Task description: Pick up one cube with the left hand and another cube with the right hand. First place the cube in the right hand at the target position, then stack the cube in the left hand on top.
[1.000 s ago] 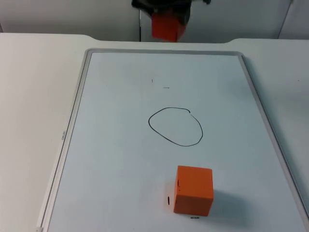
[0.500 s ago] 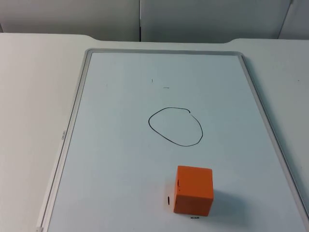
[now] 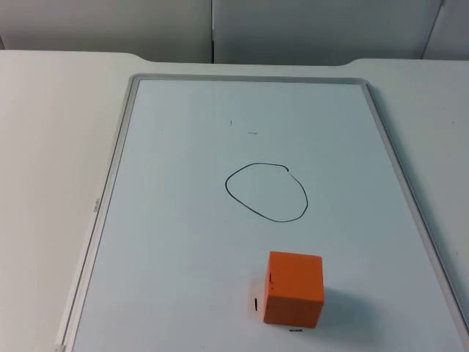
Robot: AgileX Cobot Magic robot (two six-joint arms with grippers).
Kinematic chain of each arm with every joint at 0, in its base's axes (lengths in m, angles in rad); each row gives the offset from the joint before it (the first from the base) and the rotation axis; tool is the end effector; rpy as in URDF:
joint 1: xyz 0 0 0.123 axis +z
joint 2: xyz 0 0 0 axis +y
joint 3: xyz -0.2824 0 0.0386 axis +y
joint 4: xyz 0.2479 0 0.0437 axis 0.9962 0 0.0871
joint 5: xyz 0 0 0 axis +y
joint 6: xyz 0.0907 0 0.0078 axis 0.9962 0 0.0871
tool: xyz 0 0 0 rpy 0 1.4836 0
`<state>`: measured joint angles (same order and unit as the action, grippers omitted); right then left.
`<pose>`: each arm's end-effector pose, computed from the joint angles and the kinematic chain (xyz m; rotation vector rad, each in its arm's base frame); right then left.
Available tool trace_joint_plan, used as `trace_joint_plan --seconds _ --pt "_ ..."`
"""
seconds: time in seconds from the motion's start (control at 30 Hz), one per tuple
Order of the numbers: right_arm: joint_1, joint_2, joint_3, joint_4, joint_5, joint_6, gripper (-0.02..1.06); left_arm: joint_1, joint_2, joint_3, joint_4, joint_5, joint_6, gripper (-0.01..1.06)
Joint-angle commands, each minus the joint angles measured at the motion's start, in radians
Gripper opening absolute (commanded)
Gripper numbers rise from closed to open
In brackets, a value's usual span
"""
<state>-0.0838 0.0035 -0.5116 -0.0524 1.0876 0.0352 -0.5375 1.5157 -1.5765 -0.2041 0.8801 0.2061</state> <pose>-0.0072 -0.0036 0.2783 0.1262 2.0594 -0.0929 0.2806 -0.1838 0.4063 0.7767 2.1836 -0.4171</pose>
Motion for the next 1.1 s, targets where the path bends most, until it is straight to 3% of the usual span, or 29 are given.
trace_joint_plan --seconds 0.0,0.07,0.1,0.17,0.27,0.4,0.5,0.6,0.83,0.97,1.0,1.07 --pt "-0.006 -0.004 0.004 0.003 -0.008 -0.001 1.04 -0.004 -0.094 0.163 -0.002 -0.126 0.001 0.12" --pt "-0.006 -0.004 0.004 0.003 -0.008 -0.001 1.04 -0.004 -0.195 0.335 -0.004 -0.226 -0.013 0.12" --pt "-0.006 -0.004 0.004 0.003 -0.008 -0.001 1.04 -0.004 -0.195 0.335 -0.004 -0.226 -0.013 0.12" --pt "-0.006 -0.004 0.004 0.003 -0.008 -0.001 1.04 -0.004 -0.286 0.511 -0.004 -0.307 -0.033 0.12" --pt "-0.006 -0.004 0.004 0.003 -0.008 -0.001 1.04 -0.004 -0.355 0.619 0.0 -0.334 -0.033 0.12" --pt "-0.006 -0.004 0.004 0.008 -0.008 -0.01 1.04 -0.004 -0.481 0.806 0.114 -0.343 -0.165 0.11" --pt "-0.006 -0.004 0.004 0.032 -0.01 -0.035 1.04 -0.004 -0.54 0.857 0.198 -0.339 -0.265 0.11" --pt "-0.006 -0.004 0.0 0.111 -0.01 -0.121 1.04 -0.004 -0.628 0.896 0.294 -0.303 -0.36 0.11" --pt "-0.006 -0.004 -0.007 0.274 -0.008 -0.24 1.04 -0.004 -0.75 0.898 0.321 -0.205 -0.39 0.11" --pt "-0.006 0.107 -0.027 0.421 -0.021 -0.432 1.04 -0.004 -0.807 0.929 0.371 -0.198 -0.433 0.11" --pt "-0.006 0.107 -0.027 0.421 -0.021 -0.432 1.04 -0.004 -0.807 0.929 0.371 -0.198 -0.433 0.11" --pt "-0.006 0.189 -0.051 0.504 -0.054 -0.555 1.04 -0.004 -0.809 0.928 0.4 -0.185 -0.451 0.11"
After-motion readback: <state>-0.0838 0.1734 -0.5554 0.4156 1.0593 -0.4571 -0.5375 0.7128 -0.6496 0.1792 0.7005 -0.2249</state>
